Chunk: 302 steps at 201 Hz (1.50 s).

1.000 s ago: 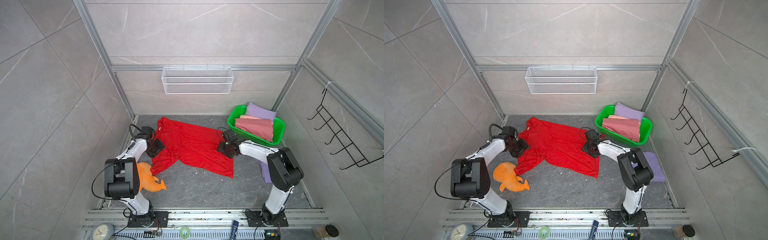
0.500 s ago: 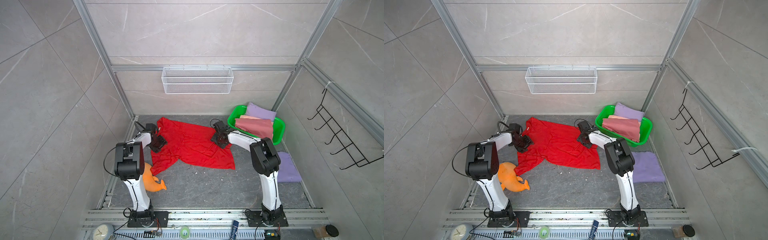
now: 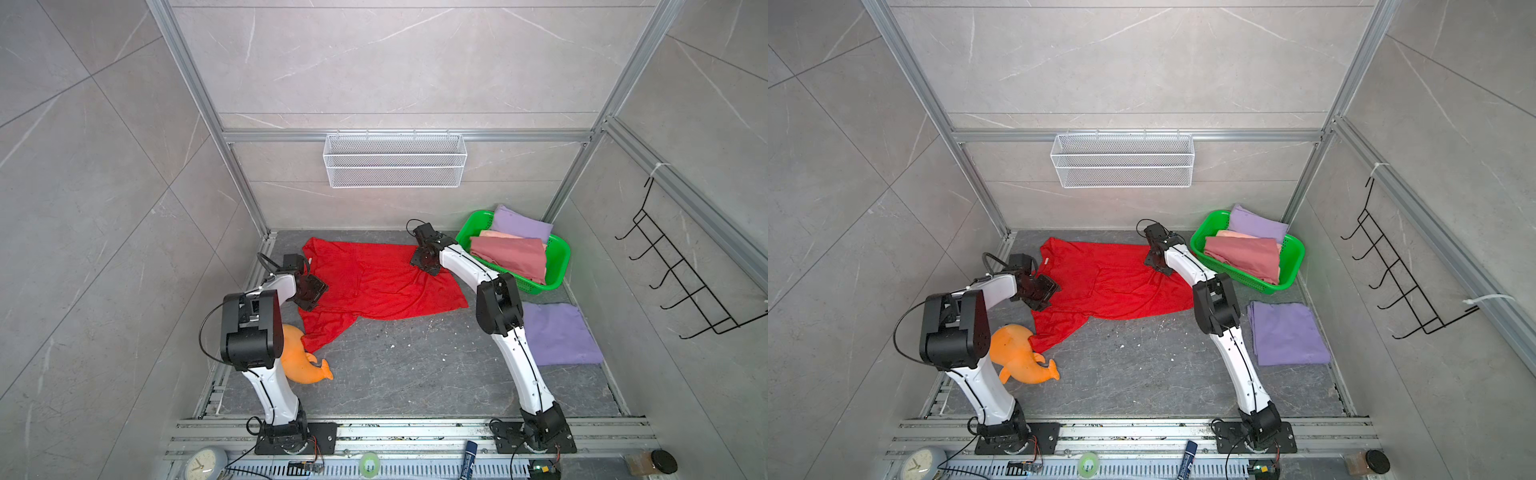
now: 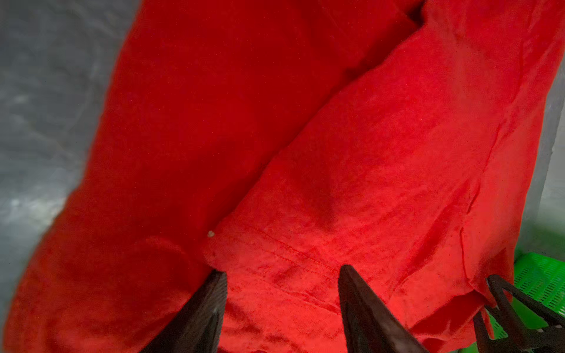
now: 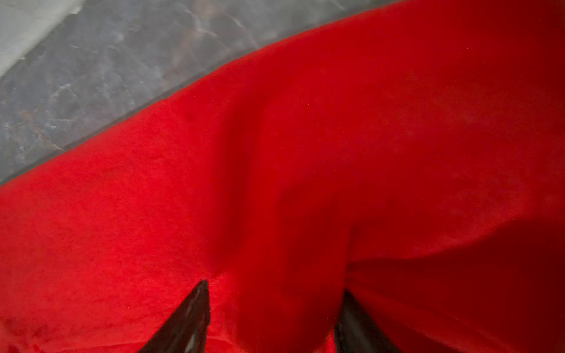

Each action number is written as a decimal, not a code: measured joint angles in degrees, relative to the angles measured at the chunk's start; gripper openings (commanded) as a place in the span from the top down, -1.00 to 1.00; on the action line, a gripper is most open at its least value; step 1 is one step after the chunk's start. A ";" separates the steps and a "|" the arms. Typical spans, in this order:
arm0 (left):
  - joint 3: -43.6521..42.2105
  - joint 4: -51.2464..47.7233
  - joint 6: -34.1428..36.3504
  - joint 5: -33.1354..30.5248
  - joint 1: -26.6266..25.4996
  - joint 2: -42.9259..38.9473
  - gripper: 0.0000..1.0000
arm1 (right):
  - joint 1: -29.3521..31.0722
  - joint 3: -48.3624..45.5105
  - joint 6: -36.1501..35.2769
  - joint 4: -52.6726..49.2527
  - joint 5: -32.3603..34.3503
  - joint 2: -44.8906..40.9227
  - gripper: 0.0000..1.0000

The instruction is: Fold and stack the t-shirts

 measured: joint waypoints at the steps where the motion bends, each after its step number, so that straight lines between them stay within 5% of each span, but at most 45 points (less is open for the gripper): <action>1: -0.11 0.02 -0.04 0.00 0.00 -0.11 -0.24 | 0.00 0.35 -0.13 -0.15 -0.09 0.20 -0.26; 33: -2.10 0.92 -1.09 -1.14 0.13 -1.90 -0.24 | -0.15 12.39 -4.48 -5.29 -1.25 6.27 -0.27; 65: -1.29 -1.81 1.33 -2.03 0.15 -2.54 -0.25 | -0.15 12.79 -7.58 -10.91 -0.07 5.90 -0.27; 121: 0.83 -13.97 6.97 -5.09 -0.70 -13.68 -0.26 | -0.15 -24.09 -9.90 -5.01 1.25 -18.51 -0.30; 180: -11.39 -26.82 6.19 -7.41 -3.96 -32.76 -0.26 | -0.87 -51.84 -4.74 6.62 -0.76 -40.81 -0.32; 232: -16.96 -29.97 0.09 -7.43 -7.65 -37.81 -0.34 | -1.95 -62.64 -2.75 9.33 -1.16 -44.74 -0.33; 302: -25.33 -21.66 -8.46 -11.19 -8.00 -35.74 -0.39 | -1.99 -65.02 -1.46 11.98 -1.36 -47.56 -0.33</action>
